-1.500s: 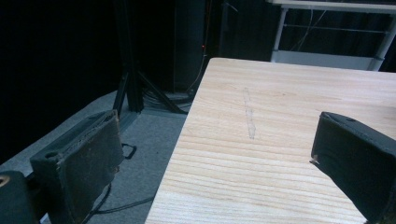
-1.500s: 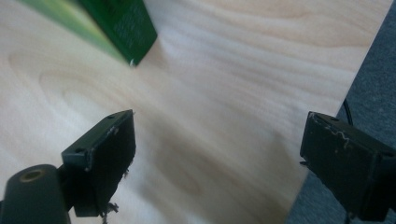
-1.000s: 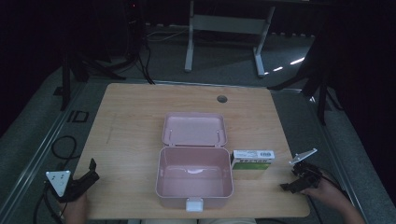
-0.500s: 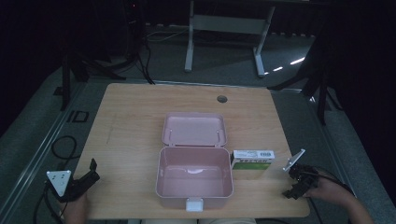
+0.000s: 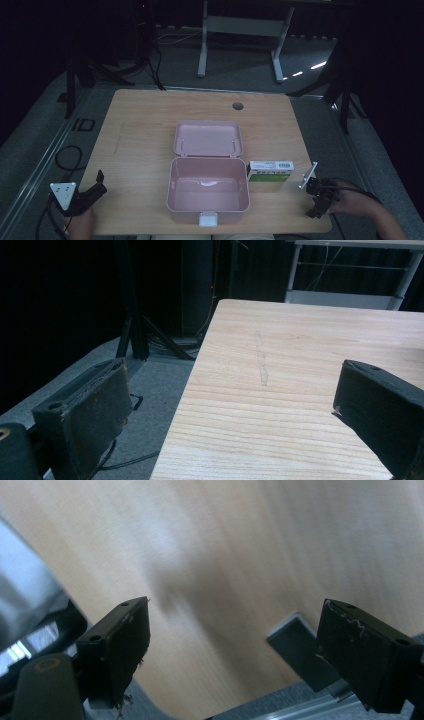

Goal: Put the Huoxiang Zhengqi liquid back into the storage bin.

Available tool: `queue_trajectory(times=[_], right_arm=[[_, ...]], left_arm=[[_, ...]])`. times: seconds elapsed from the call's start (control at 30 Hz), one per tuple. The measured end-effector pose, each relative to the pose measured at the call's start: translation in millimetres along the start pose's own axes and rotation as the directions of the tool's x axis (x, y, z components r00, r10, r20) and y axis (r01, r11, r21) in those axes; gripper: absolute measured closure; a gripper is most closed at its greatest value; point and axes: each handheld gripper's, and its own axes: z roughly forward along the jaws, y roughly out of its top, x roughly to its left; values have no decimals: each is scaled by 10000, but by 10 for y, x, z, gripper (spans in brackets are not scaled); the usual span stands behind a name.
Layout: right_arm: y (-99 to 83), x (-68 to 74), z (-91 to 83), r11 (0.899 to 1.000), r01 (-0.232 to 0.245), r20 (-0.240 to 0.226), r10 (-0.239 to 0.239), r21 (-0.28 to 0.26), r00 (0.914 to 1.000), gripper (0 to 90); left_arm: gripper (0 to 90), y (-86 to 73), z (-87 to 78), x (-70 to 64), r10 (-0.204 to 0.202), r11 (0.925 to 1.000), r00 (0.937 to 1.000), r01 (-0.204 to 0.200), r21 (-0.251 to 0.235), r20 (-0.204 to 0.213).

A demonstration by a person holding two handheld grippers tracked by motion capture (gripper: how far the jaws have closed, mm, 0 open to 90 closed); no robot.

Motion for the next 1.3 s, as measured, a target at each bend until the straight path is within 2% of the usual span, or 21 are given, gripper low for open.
queue_trajectory(times=[0.13,0.27,0.4,0.67,0.8,0.93,1.1,1.17,1.3], right_arm=[[52,73,-22,9984,541,205,-545,180,9983,150],[110,137,-47,9969,726,172,-732,314,9972,168],[166,229,-68,9911,1306,126,-1309,254,9913,169],[299,374,-95,9807,1950,-13,-1950,163,9808,172],[358,421,-113,9726,2320,134,-2322,132,9726,172],[424,476,-127,9651,2615,88,-2616,126,9651,172],[517,540,-131,9520,3055,182,-3058,179,9519,192],[536,548,-130,9511,3083,185,-3087,202,9510,192],[634,602,-143,9367,3499,178,-3501,102,9366,218]], left_arm=[[23,0,-2,1,-17,10000,10000,17,-21,-13],[23,0,-4,0,-6,10000,10000,6,-35,19],[23,0,-2,0,13,10000,10000,-13,-10,38],[23,0,-2,2,-24,10000,10000,24,-20,48],[23,1,0,2,-17,10000,10000,17,-5,45],[23,1,0,2,-11,10000,10000,11,0,51],[23,1,0,2,-9,10000,10000,9,-6,65],[23,1,0,2,8,10000,10000,-8,11,96],[23,1,1,2,-7,10000,9999,7,0,106]])
